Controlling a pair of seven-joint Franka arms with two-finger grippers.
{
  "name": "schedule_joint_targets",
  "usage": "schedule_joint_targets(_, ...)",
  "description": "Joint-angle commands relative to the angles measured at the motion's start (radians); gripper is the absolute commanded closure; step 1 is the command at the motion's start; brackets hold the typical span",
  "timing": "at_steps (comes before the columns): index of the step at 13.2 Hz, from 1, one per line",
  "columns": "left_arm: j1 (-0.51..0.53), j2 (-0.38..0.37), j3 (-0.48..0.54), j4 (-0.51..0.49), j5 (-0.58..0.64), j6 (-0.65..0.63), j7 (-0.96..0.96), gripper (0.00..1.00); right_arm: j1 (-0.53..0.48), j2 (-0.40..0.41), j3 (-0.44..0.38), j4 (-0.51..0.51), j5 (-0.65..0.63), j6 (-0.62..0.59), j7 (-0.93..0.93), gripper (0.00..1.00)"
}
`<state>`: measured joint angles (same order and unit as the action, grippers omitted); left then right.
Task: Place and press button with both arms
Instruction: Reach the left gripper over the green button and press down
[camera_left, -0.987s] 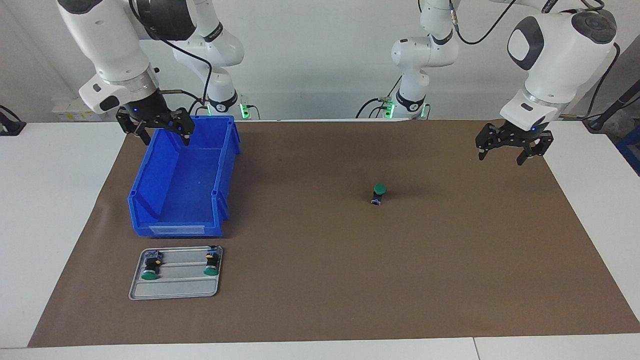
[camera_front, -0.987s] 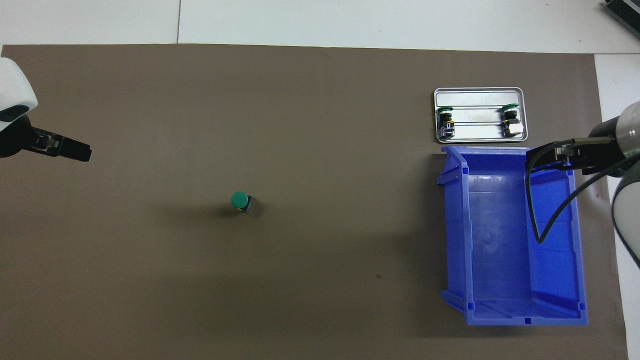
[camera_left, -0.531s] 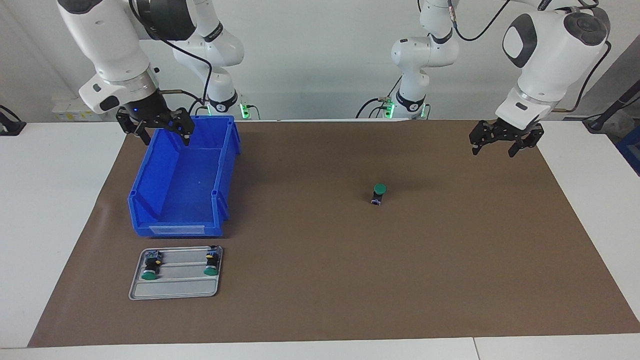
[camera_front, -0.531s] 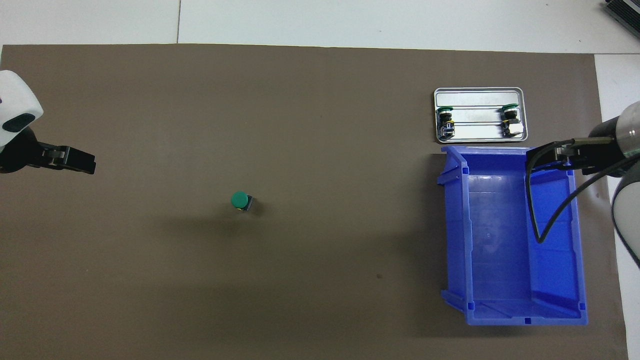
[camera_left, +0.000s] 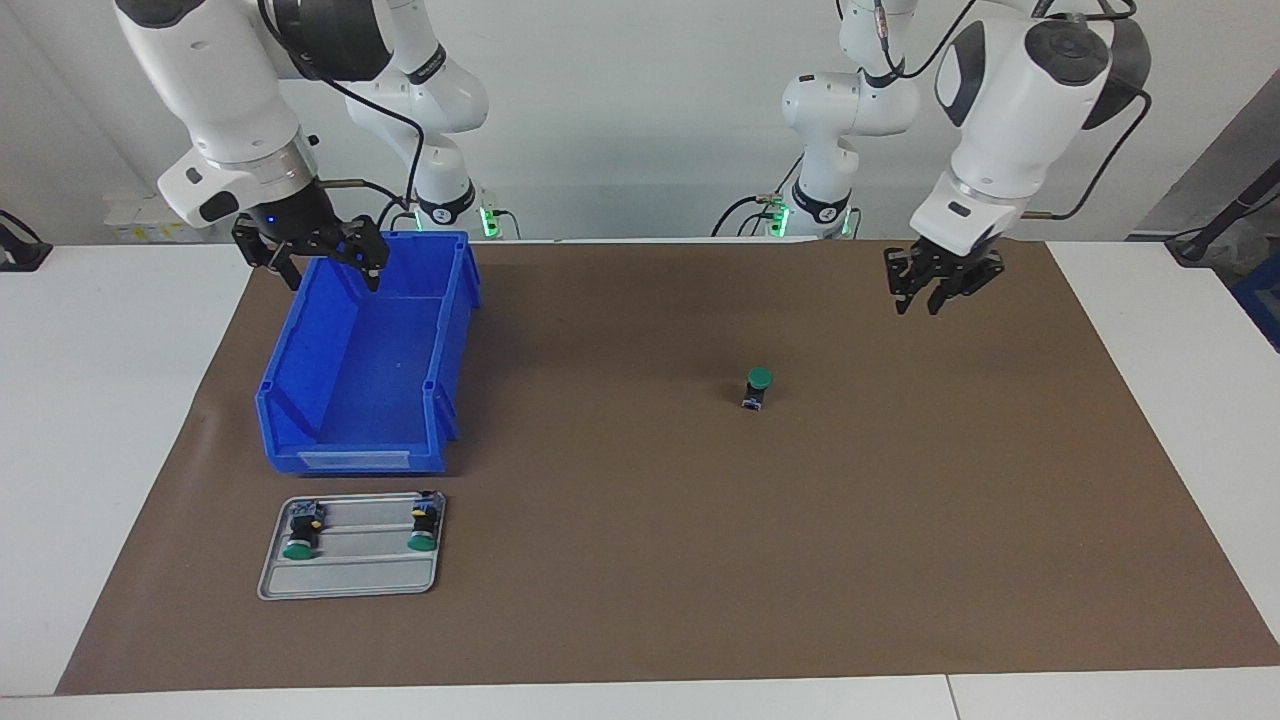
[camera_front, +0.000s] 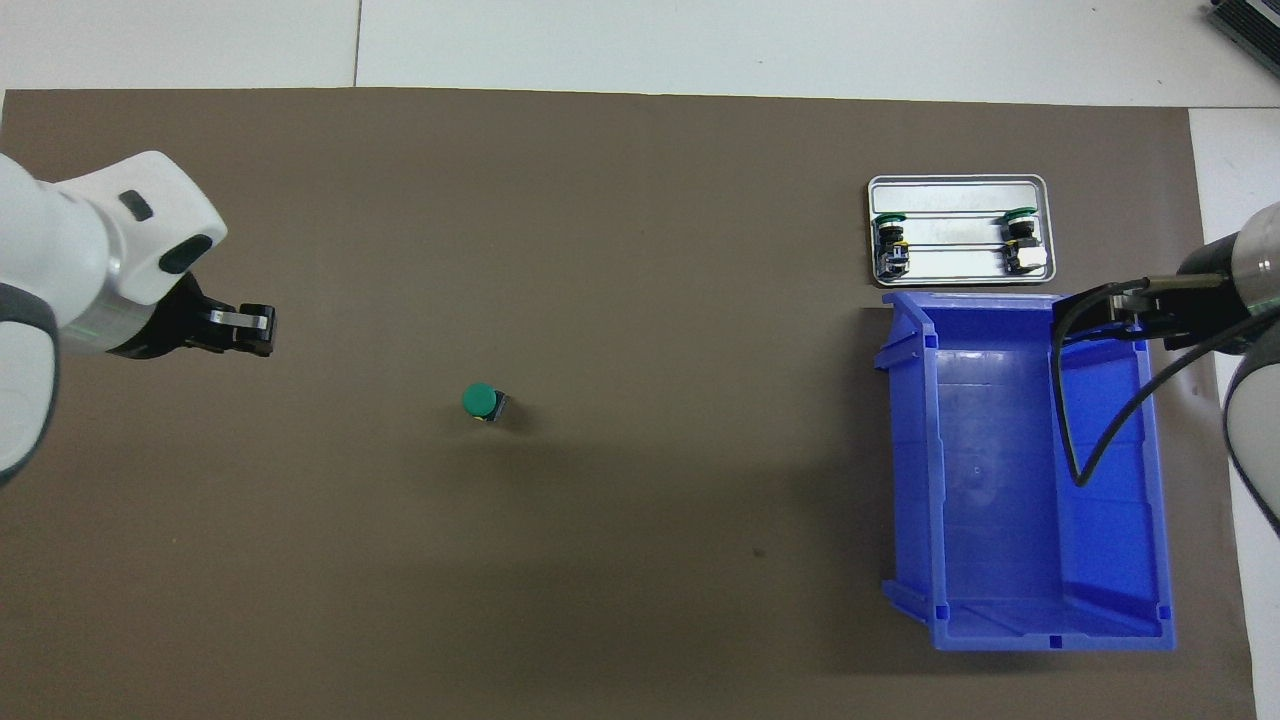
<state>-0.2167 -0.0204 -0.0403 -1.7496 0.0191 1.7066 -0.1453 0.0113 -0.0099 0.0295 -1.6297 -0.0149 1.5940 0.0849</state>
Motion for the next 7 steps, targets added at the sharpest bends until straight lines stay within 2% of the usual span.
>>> schedule_joint_targets(1,-0.085,-0.073,0.014,-0.154,0.007,0.112,-0.089,1.00,-0.004,-0.004,0.001,-0.002,0.015,-0.005,-0.020,0.00)
schedule_joint_targets(3,-0.151,-0.084,0.014,-0.247,0.007,0.203,-0.202,1.00,-0.004,-0.004,0.001,-0.002,0.015,-0.006,-0.020,0.00)
schedule_joint_targets(5,-0.199,-0.073,0.014,-0.297,0.007,0.261,-0.262,1.00,-0.004,-0.004,0.001,-0.004,0.015,-0.005,-0.020,0.00)
schedule_joint_targets(7,-0.240,-0.070,0.014,-0.375,0.007,0.387,-0.307,1.00,-0.004,-0.004,0.001,-0.002,0.015,-0.005,-0.020,0.00)
